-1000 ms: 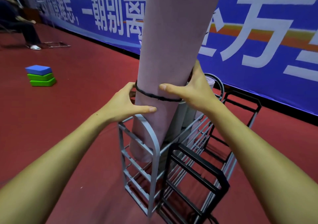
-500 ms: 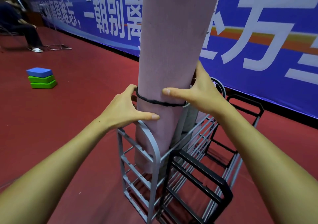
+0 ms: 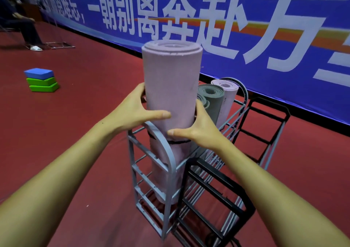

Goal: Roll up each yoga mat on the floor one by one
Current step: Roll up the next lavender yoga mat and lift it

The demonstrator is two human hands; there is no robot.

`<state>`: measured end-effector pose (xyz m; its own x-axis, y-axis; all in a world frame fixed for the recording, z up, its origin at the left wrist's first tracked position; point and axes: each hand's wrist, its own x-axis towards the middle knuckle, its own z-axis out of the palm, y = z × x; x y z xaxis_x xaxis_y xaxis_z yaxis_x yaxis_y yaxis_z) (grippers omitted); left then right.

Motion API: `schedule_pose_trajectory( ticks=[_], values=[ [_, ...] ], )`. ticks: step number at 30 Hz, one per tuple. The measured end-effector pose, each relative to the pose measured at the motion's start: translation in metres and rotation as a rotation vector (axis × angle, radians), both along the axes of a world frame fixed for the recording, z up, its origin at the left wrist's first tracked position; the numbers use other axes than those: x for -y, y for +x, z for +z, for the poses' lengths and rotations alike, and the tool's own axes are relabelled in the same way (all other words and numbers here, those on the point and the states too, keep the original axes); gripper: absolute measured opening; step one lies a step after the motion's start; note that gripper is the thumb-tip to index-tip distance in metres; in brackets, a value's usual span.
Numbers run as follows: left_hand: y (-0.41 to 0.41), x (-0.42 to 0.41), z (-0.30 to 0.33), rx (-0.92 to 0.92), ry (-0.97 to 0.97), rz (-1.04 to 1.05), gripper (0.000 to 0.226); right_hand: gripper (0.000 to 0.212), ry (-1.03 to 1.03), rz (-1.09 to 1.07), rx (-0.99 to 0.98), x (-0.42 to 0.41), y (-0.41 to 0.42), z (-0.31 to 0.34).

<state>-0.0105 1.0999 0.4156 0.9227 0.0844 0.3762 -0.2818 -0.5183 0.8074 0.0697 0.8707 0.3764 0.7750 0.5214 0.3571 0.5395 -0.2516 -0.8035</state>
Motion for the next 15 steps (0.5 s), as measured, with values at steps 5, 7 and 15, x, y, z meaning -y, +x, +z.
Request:
schedule_pose_trajectory(
  ticks=[5,7,15],
  values=[
    [0.003,-0.006,-0.011,0.004,-0.060,0.054,0.101,0.116,-0.076,0.049,0.029,0.000,0.002,0.009],
    [0.002,-0.005,-0.019,-0.057,-0.021,0.008,0.103,0.129,0.010,0.052,0.031,0.005,0.001,0.034],
    [0.001,-0.009,-0.017,-0.101,0.049,-0.069,0.108,0.074,-0.098,0.087,0.339,0.001,0.006,0.037]
  ],
)
